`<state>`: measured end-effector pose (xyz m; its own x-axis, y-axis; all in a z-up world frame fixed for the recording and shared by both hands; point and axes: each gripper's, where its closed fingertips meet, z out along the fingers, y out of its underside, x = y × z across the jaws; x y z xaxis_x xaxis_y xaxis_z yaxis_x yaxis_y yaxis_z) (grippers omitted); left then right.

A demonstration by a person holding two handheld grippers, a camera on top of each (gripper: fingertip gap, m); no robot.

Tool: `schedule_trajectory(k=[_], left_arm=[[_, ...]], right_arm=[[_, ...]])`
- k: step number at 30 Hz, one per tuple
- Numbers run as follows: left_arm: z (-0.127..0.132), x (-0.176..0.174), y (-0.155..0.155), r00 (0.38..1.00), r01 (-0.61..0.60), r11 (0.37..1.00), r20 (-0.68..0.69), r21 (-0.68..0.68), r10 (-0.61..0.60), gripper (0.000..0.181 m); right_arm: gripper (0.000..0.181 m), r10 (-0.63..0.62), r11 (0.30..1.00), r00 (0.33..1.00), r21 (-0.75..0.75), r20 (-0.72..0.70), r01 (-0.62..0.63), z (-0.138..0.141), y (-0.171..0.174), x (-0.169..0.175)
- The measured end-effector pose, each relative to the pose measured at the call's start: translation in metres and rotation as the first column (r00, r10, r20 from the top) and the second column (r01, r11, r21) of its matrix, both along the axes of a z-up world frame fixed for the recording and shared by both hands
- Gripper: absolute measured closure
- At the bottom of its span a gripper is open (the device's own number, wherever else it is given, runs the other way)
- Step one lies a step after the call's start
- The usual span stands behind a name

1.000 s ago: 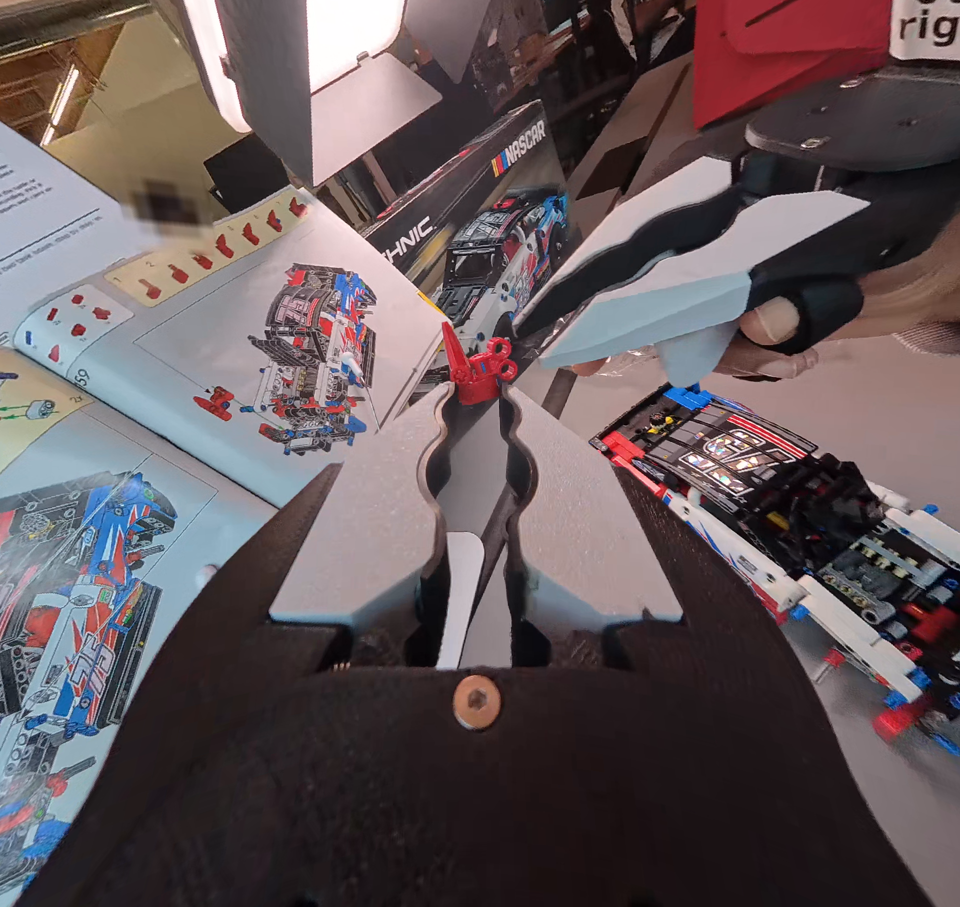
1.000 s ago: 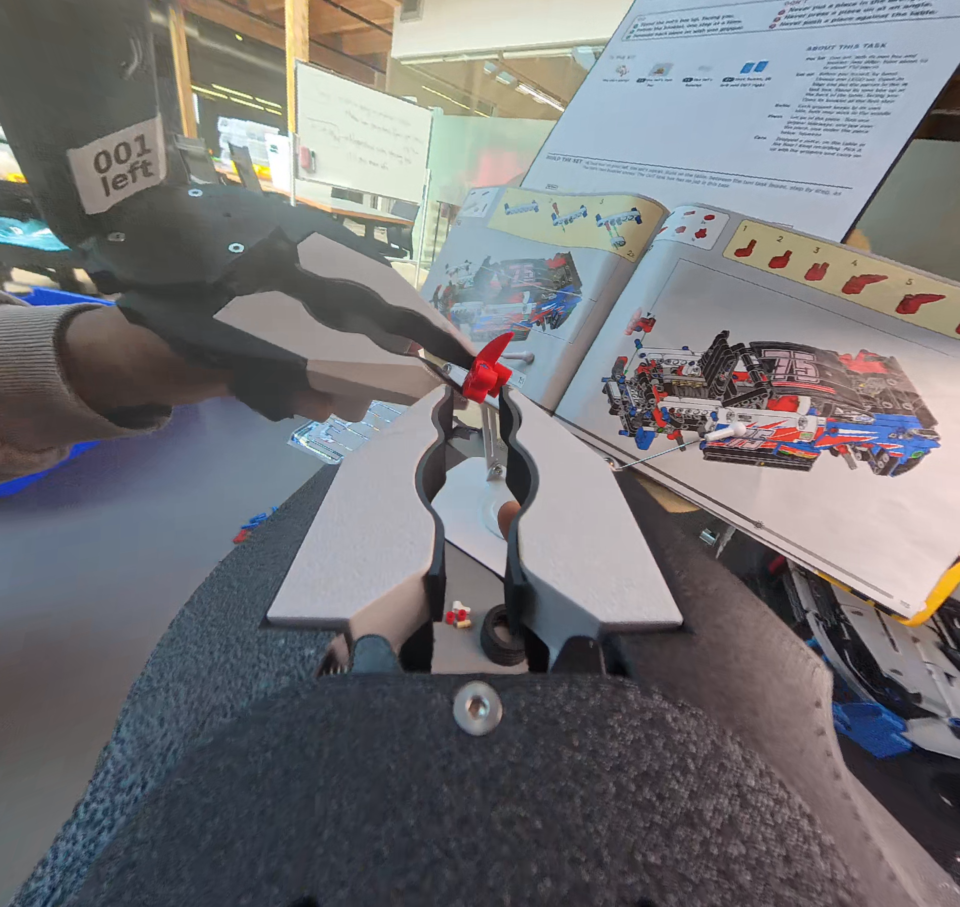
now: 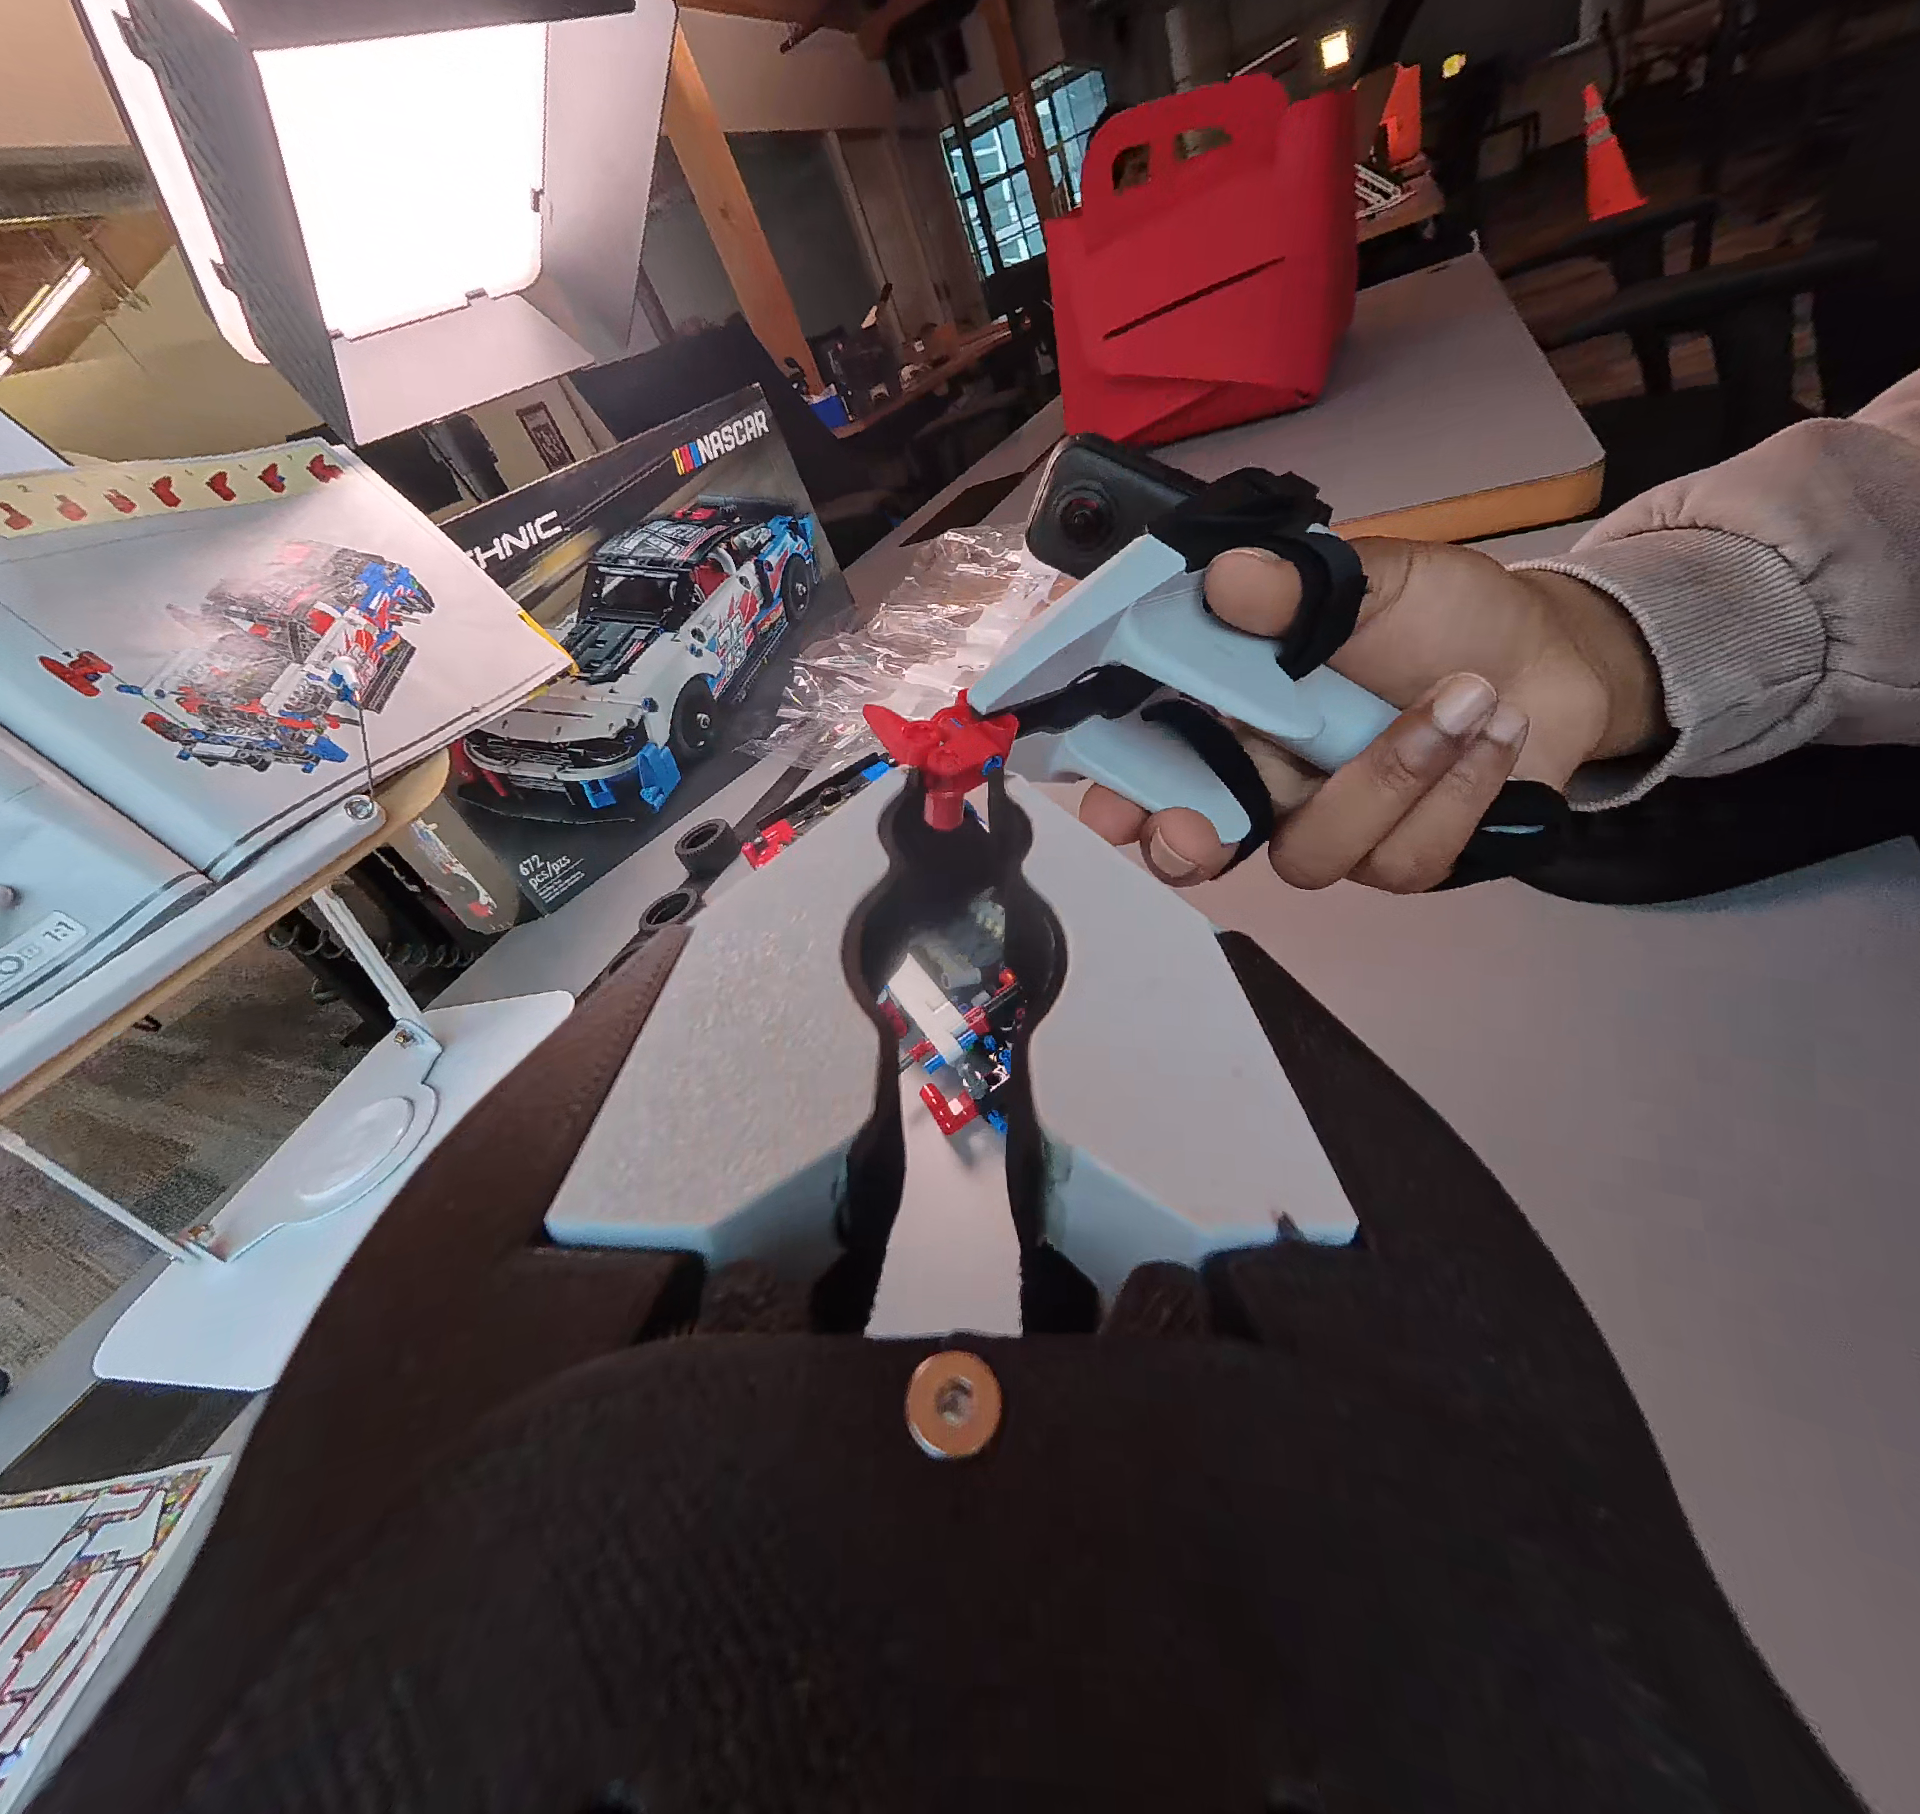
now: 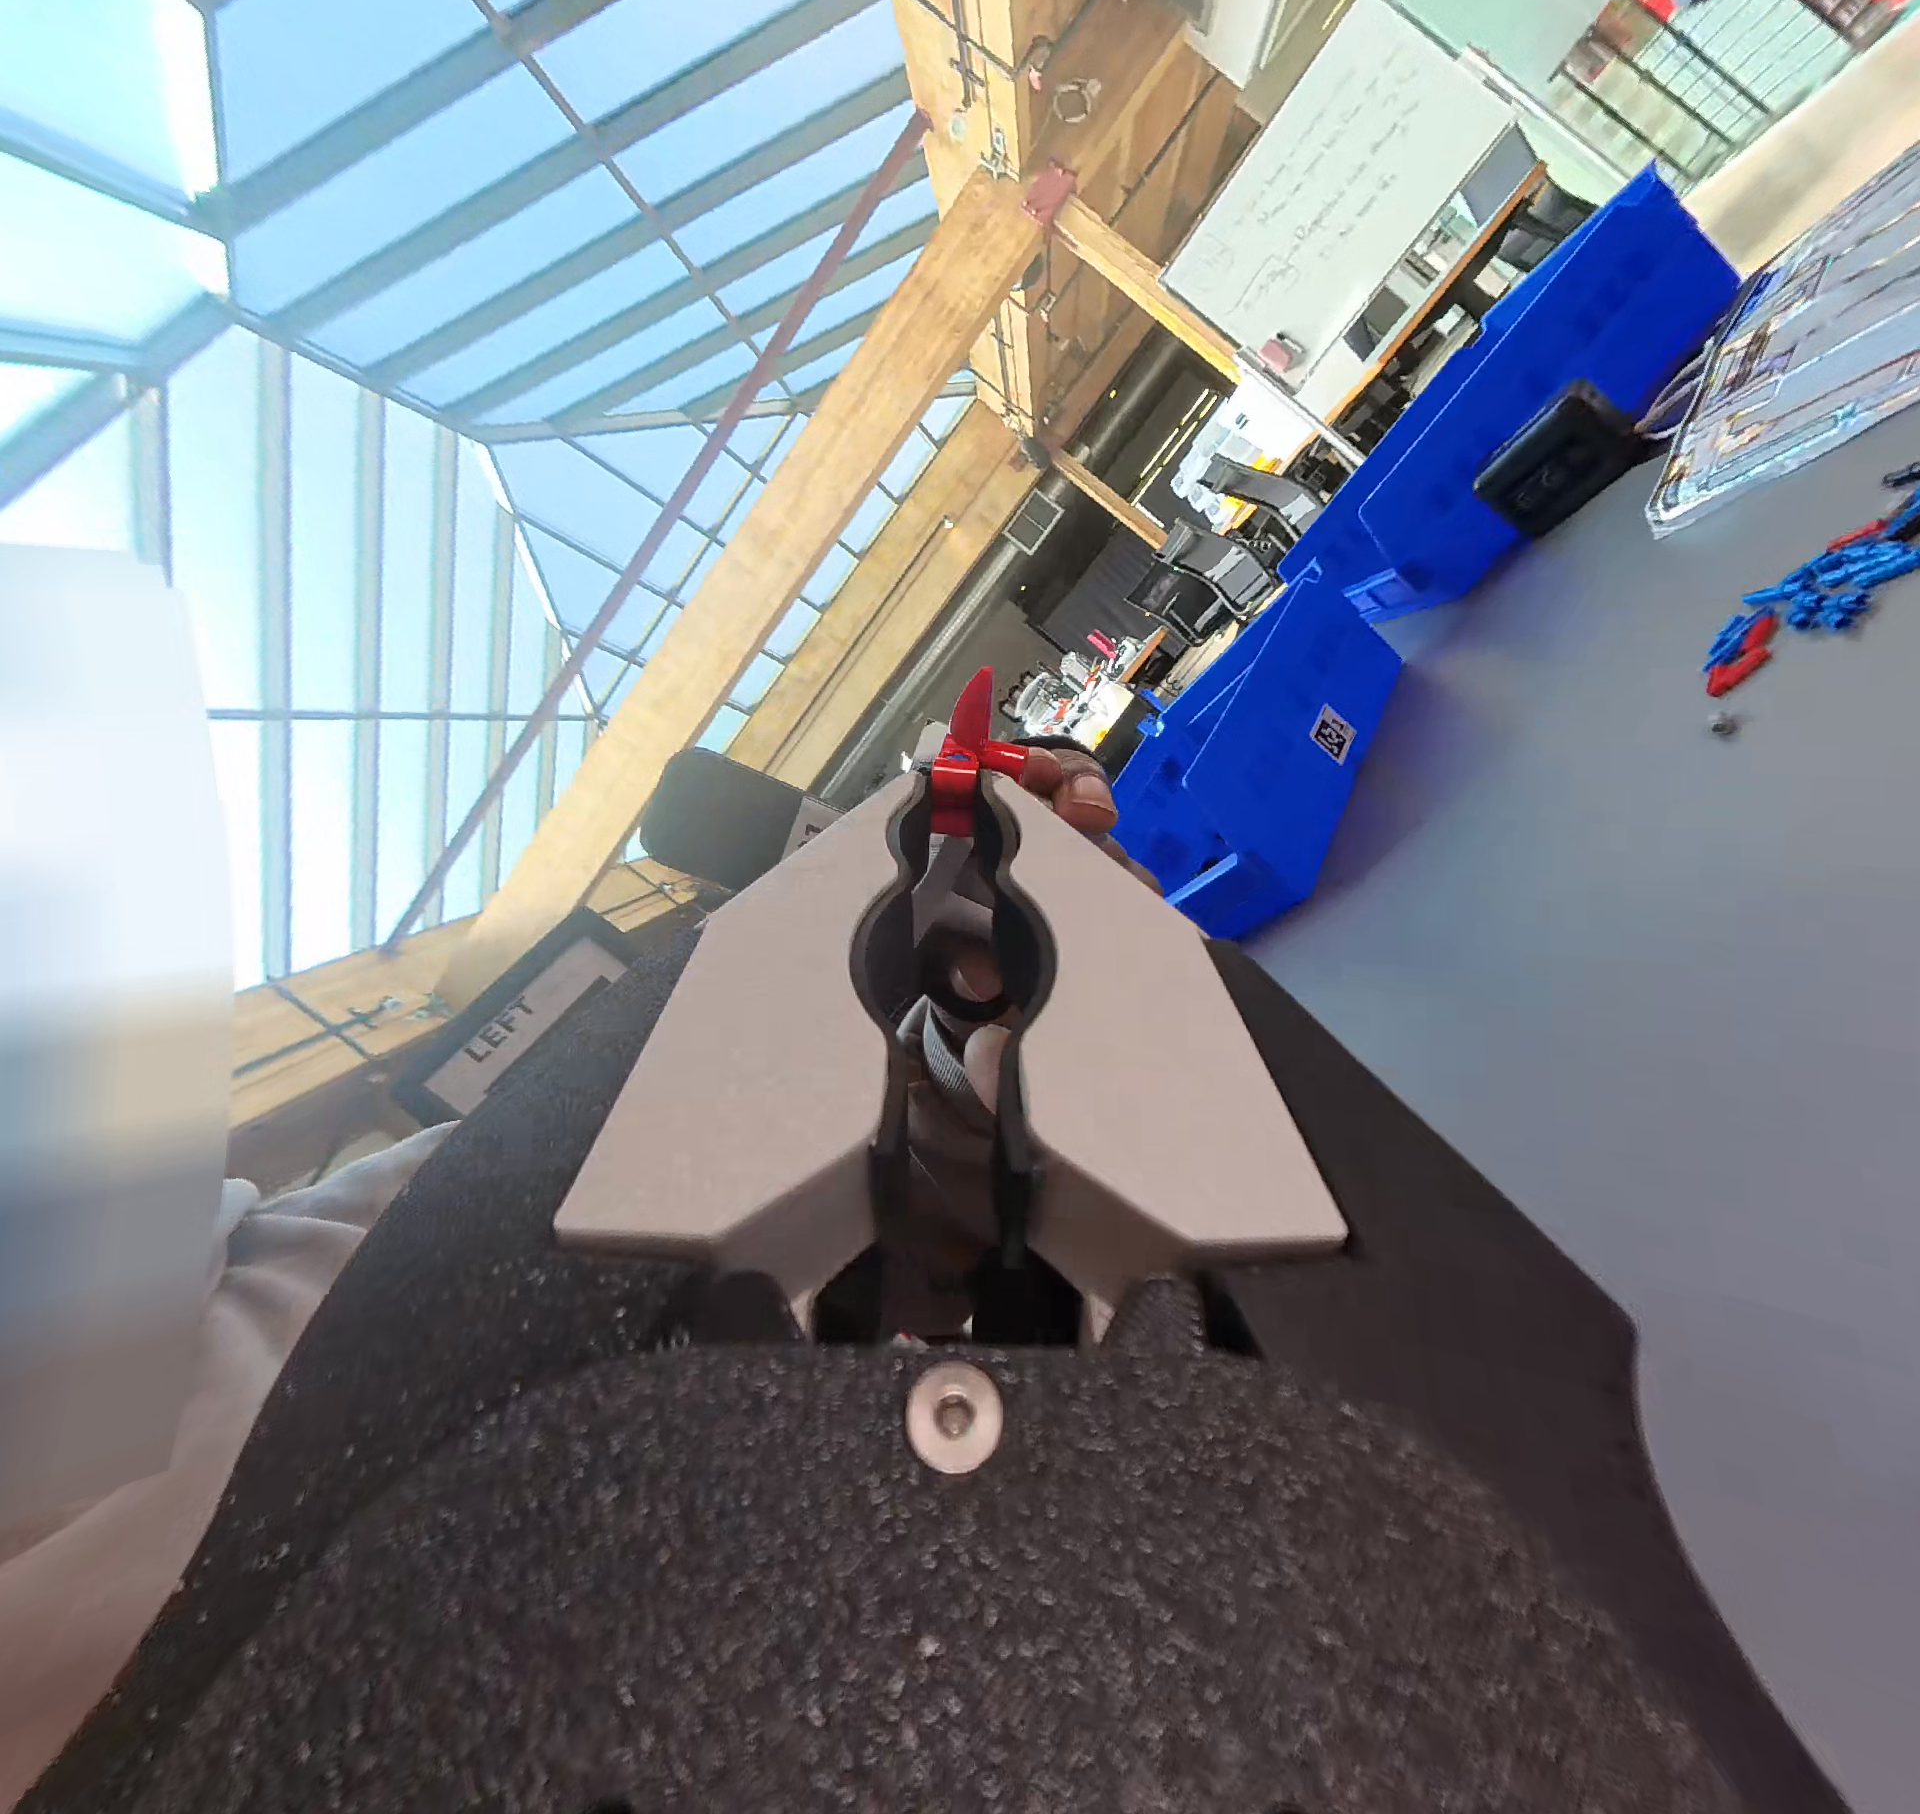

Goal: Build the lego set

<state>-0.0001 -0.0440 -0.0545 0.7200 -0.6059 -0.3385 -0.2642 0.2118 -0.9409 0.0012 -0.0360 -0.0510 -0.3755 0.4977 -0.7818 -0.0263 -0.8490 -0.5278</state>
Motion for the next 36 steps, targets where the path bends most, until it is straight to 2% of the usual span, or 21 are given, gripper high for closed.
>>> schedule_trajectory(k=[6, 15, 20, 25, 36], left_arm=[[-0.020, -0.007, 0.007, 1.000, -0.010, 1.000, 0.026, -0.011, 0.010, 0.181], [-0.046, -0.011, 0.015, 0.999, -0.039, 0.998, 0.029, -0.050, 0.041, 0.177], [-0.050, -0.009, 0.013, 0.999, -0.013, 0.998, 0.052, -0.068, 0.017, 0.160], [-0.054, -0.006, 0.012, 0.999, -0.015, 0.998, 0.027, -0.063, 0.017, 0.168], [-0.061, -0.008, 0.011, 0.999, -0.005, 0.999, -0.032, -0.036, 0.004, 0.172]], right_arm=[[0.177, 0.034, 0.993, 0.999, -0.114, -0.003, -0.034, -0.020, 0.009, -0.003], [0.177, 0.054, 0.985, 0.998, -0.167, 0.015, -0.051, -0.039, 0.014, -0.004], [0.177, 0.054, 0.992, 0.997, -0.120, 0.052, -0.047, -0.047, 0.010, -0.007], [0.177, 0.050, 0.997, 0.996, -0.070, 0.073, -0.045, -0.050, 0.006, -0.008], [0.177, 0.070, 0.995, 0.994, -0.079, 0.090, -0.063, -0.056, 0.004, -0.008]])
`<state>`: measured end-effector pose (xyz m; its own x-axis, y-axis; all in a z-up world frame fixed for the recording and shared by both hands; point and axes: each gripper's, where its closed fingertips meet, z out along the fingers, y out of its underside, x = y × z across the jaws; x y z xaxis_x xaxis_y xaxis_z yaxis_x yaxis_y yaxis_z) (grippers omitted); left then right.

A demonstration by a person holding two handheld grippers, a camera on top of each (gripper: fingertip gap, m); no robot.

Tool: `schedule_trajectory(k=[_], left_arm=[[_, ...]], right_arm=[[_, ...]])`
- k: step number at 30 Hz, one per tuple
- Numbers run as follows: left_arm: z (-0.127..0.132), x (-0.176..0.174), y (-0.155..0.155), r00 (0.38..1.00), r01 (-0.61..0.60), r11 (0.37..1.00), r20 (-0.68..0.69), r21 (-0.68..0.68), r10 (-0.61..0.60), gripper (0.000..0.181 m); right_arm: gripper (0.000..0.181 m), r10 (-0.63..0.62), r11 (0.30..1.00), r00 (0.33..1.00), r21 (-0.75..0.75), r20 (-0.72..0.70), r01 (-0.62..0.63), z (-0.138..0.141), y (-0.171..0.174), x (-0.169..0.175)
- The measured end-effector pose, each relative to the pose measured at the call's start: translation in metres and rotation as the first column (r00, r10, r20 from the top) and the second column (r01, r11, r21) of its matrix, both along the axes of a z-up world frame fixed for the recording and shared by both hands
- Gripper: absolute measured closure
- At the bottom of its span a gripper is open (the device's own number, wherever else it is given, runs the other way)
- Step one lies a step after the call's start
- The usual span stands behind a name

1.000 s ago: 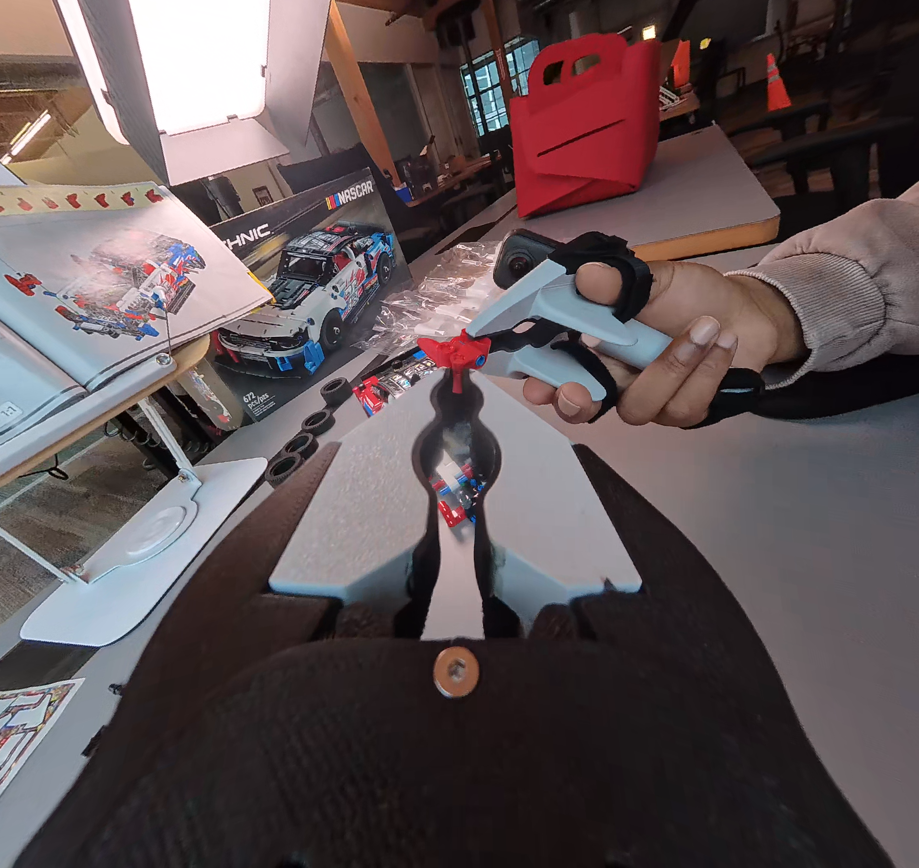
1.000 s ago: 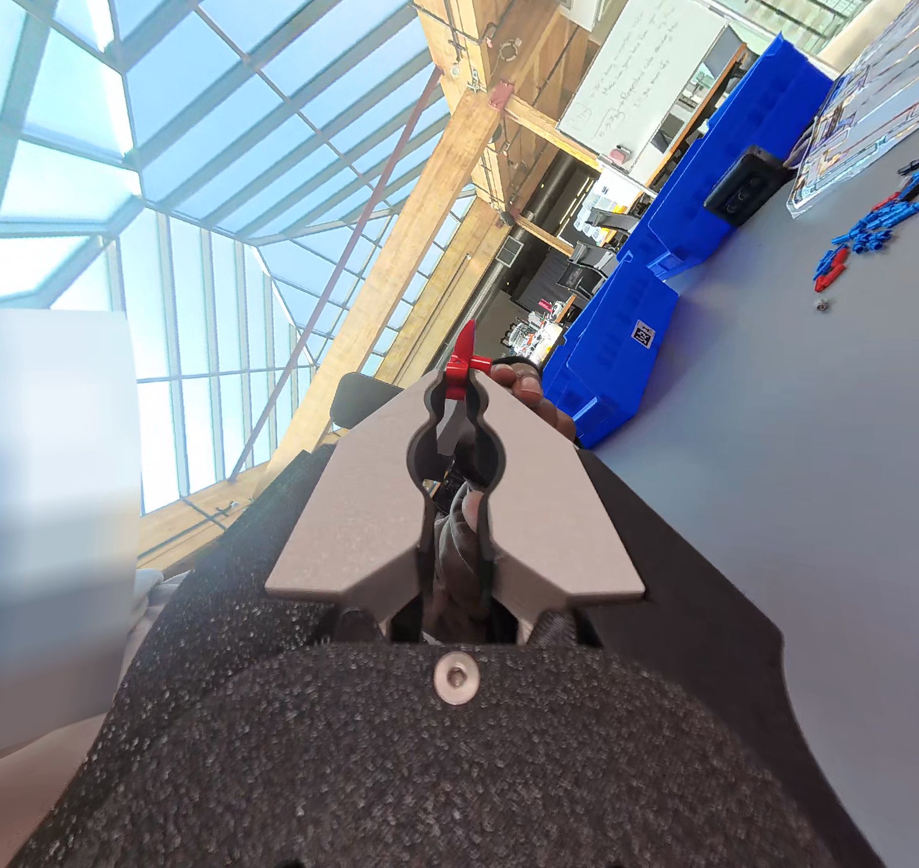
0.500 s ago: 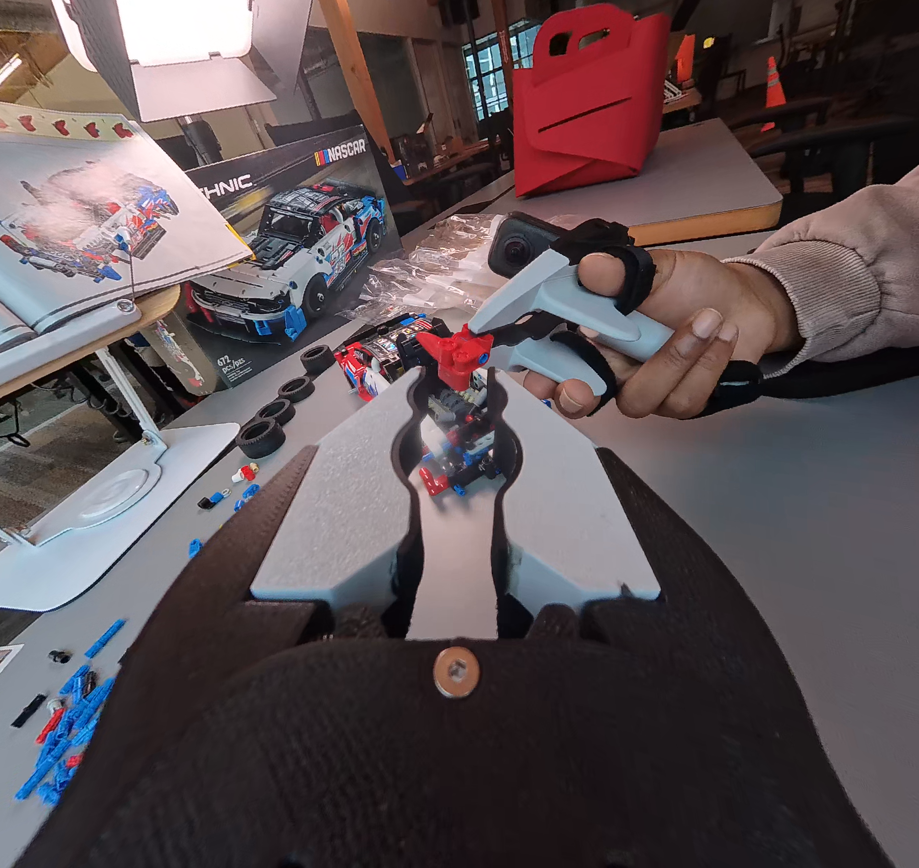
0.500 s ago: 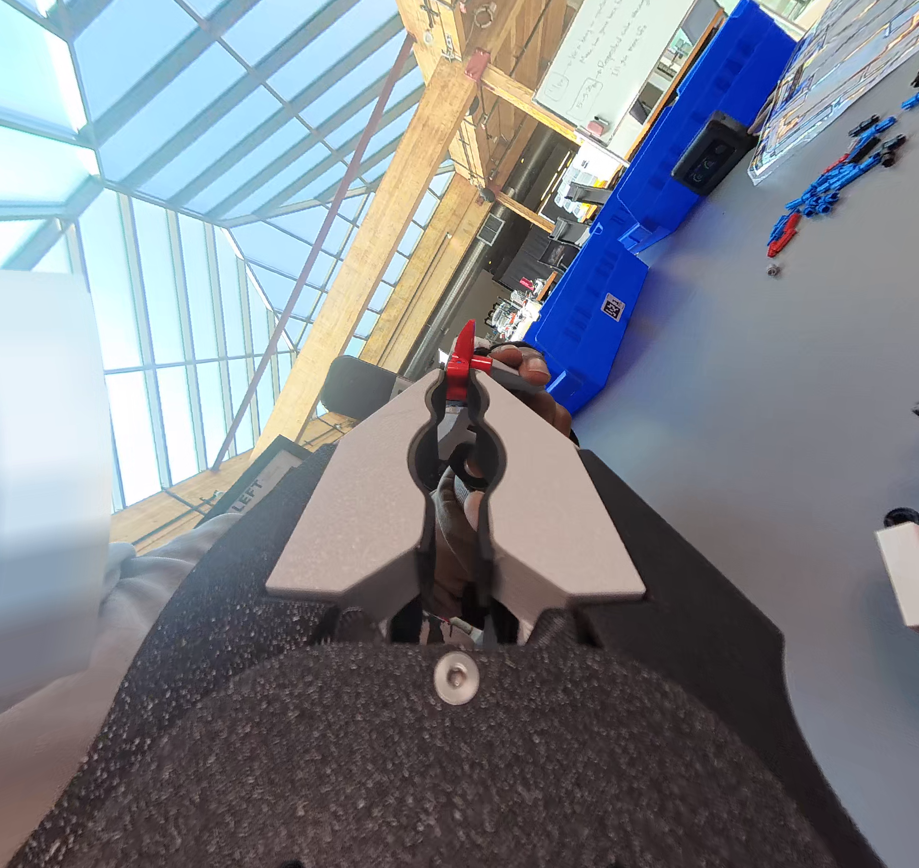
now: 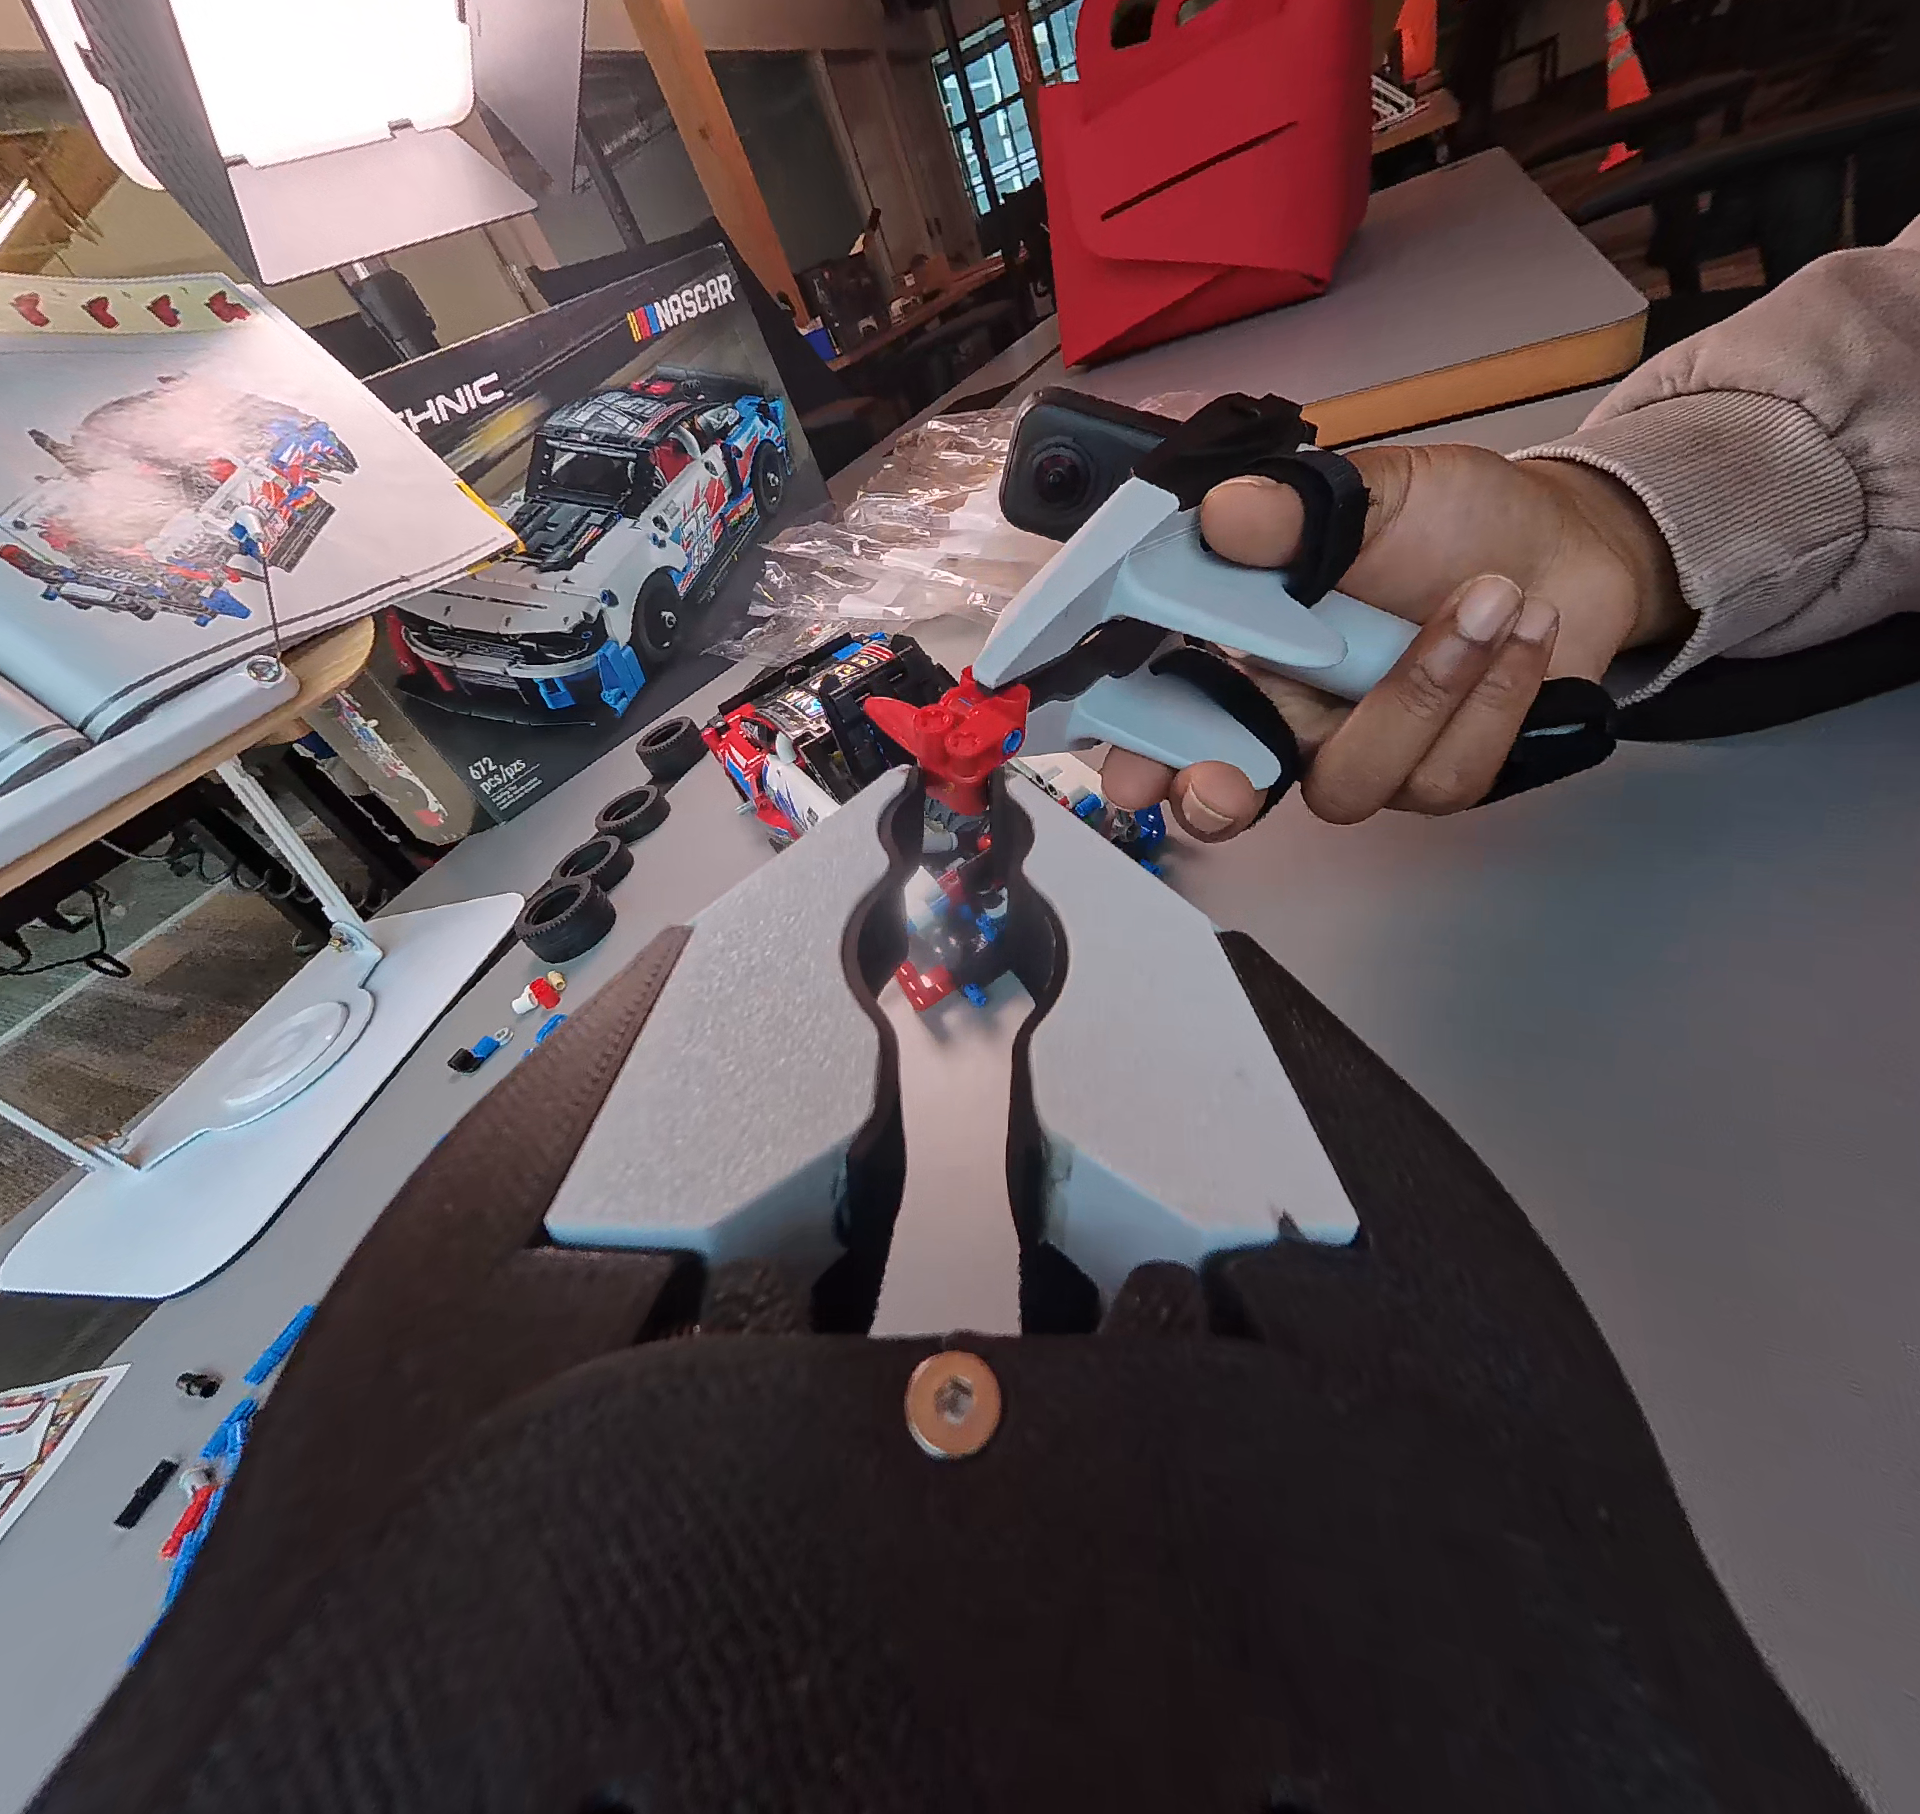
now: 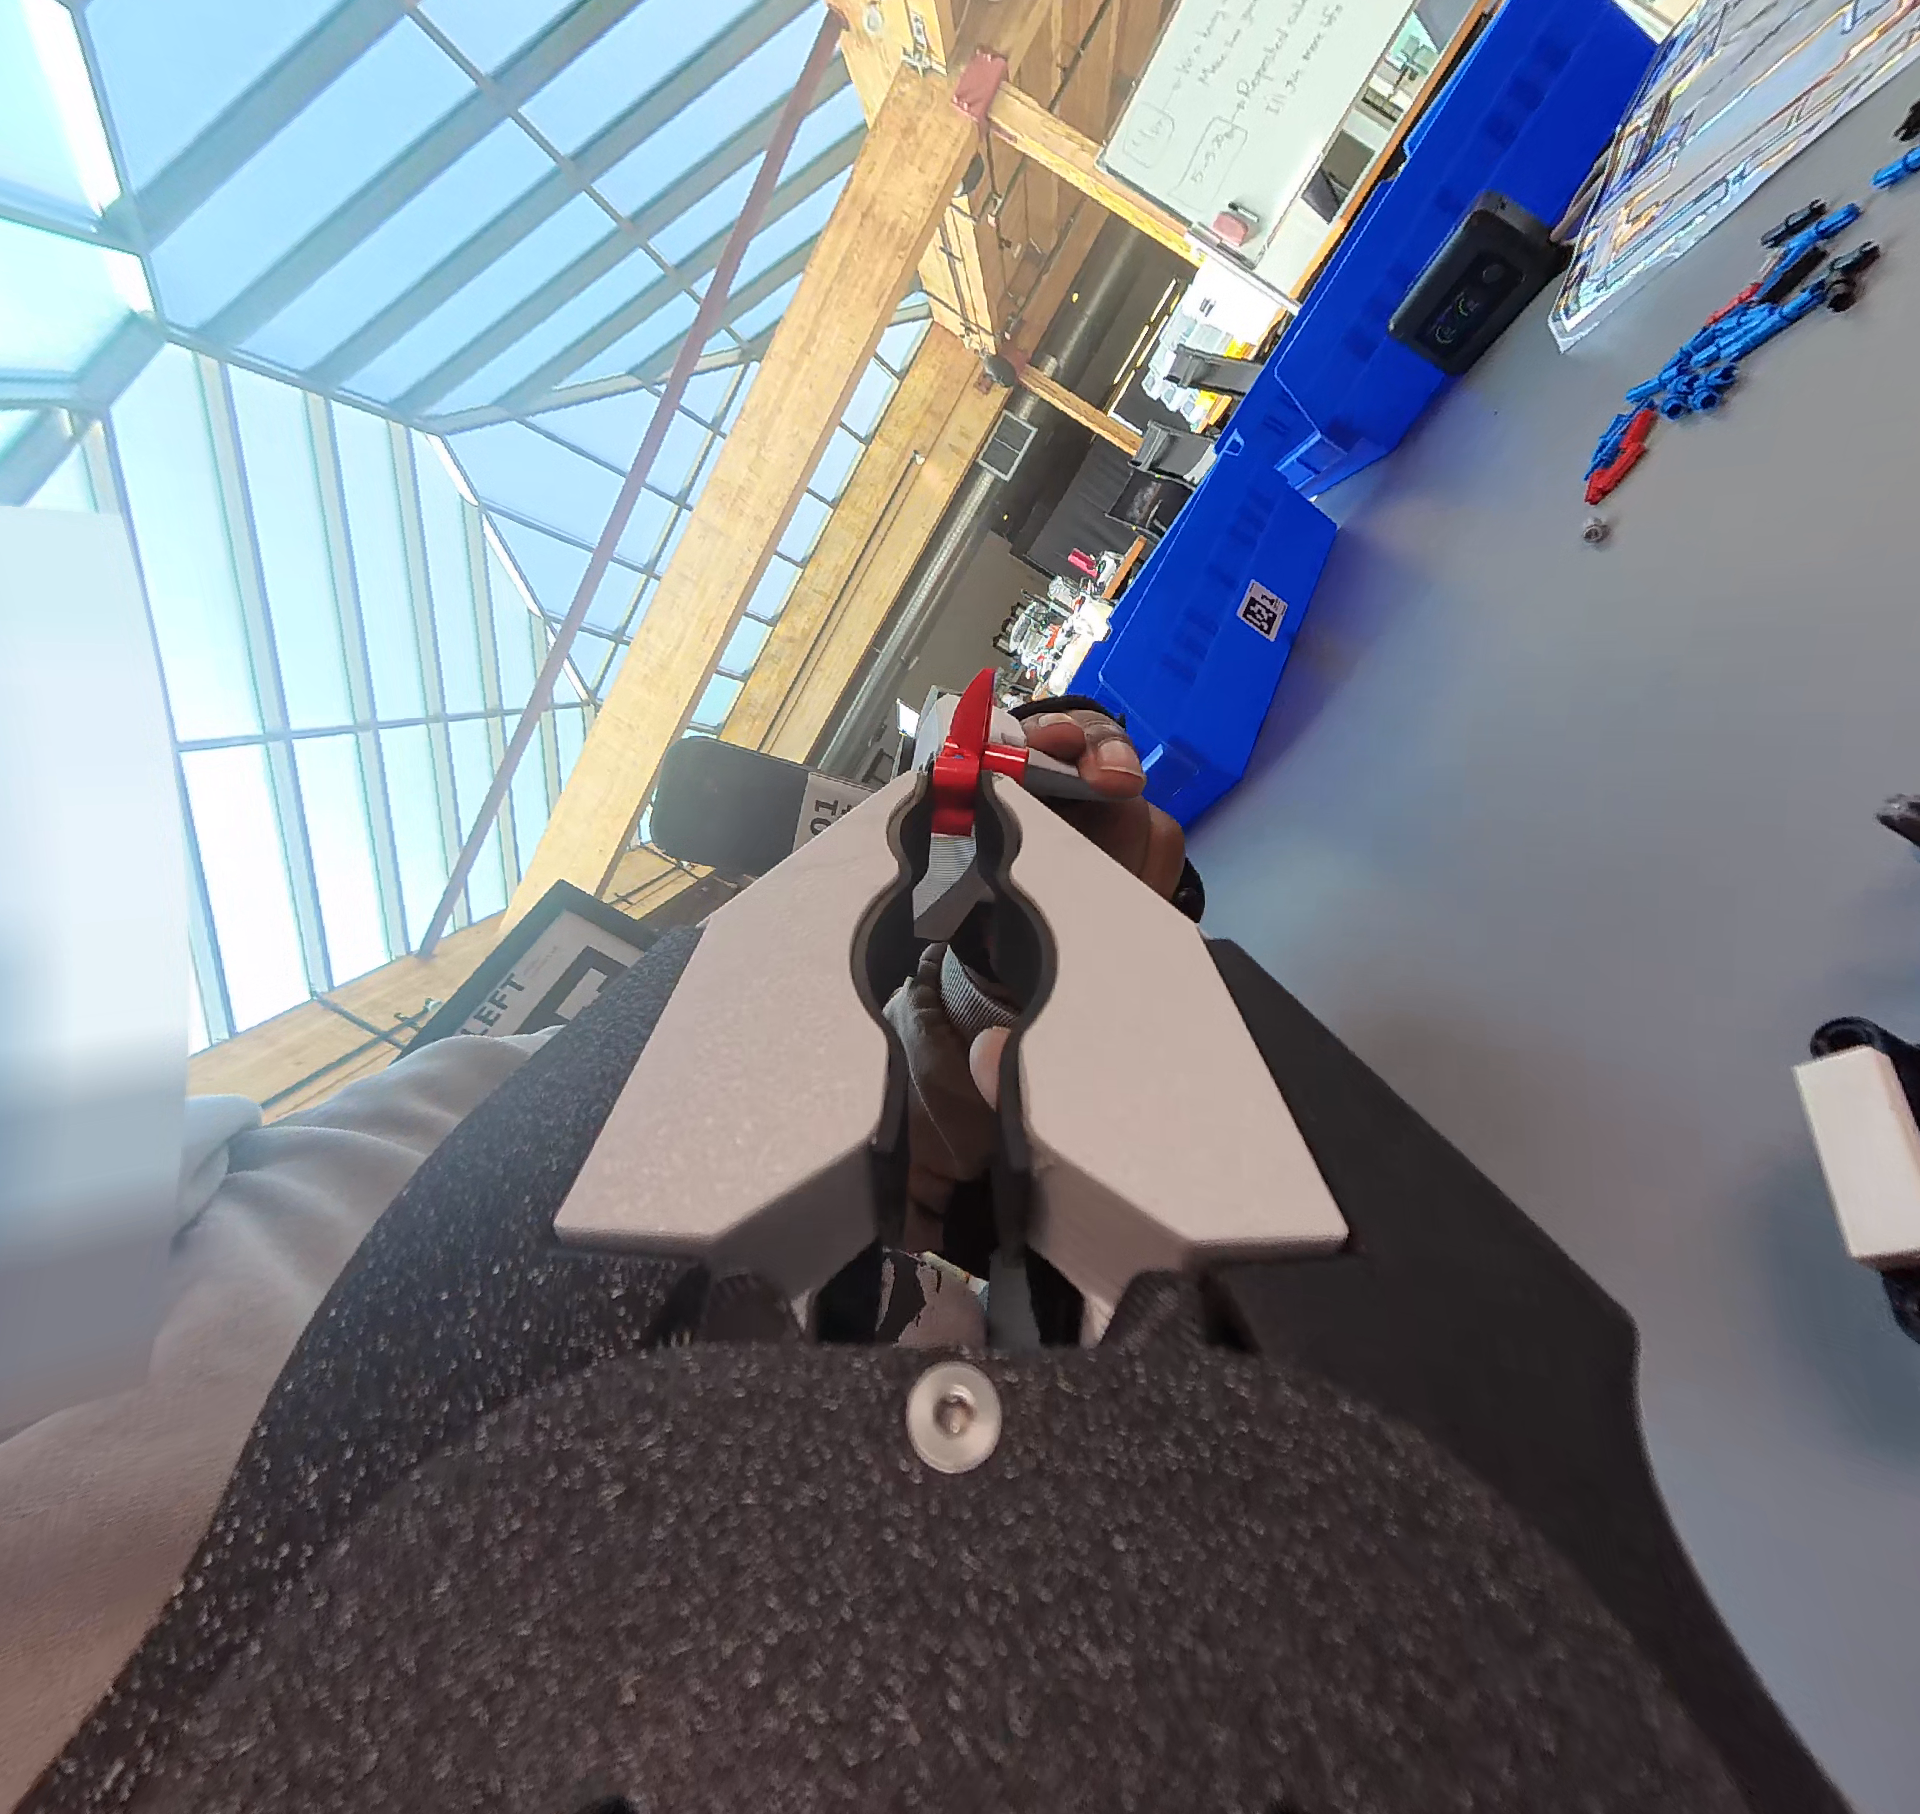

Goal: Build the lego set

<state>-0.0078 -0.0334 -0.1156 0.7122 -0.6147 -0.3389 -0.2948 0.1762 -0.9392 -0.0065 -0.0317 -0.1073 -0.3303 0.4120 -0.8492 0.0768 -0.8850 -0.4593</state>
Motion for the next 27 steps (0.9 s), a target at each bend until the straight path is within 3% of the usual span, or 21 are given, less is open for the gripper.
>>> schedule_trajectory(k=[21, 27], left_arm=[[-0.0091, -0.0033, -0.0025, 0.999, 0.043, 0.999, -0.030, 0.004, -0.043, 0.181], [-0.0062, -0.0004, -0.0037, 0.999, 0.044, 0.999, -0.017, 0.009, -0.044, 0.166]], right_arm=[[0.177, 0.022, 0.991, 0.997, -0.133, -0.068, -0.030, -0.0002, 0.0052, 0.0030], [0.177, 0.040, 0.993, 0.998, -0.113, -0.049, -0.046, -0.0033, -0.0032, 0.0002]])
